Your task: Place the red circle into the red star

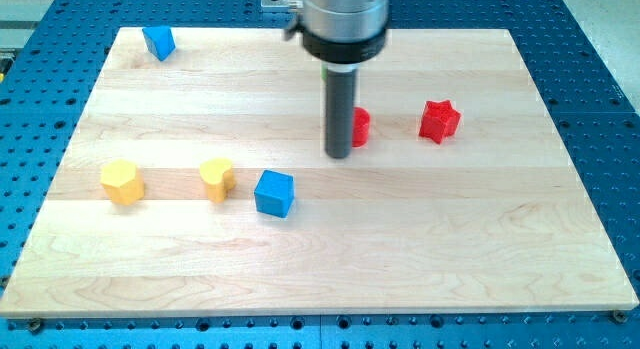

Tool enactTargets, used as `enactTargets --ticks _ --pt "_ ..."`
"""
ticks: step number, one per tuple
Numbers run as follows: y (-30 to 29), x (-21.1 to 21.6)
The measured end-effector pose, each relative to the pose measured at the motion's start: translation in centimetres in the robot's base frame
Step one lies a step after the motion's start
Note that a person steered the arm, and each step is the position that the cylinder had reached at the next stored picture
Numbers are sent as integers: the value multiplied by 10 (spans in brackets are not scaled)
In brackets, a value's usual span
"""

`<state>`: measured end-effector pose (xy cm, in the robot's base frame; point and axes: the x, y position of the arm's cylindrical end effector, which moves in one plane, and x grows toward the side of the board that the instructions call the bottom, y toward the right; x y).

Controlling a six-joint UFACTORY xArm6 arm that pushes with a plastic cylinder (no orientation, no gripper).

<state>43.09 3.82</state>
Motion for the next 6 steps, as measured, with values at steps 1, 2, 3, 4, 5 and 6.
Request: enactTargets --ticks 1,2,3,4,5,6 --pt "-66 -16" --pt "-22 -30" --pt "16 -30" --pt "-6 -19" --pt "26 -29" --pt "52 -31"
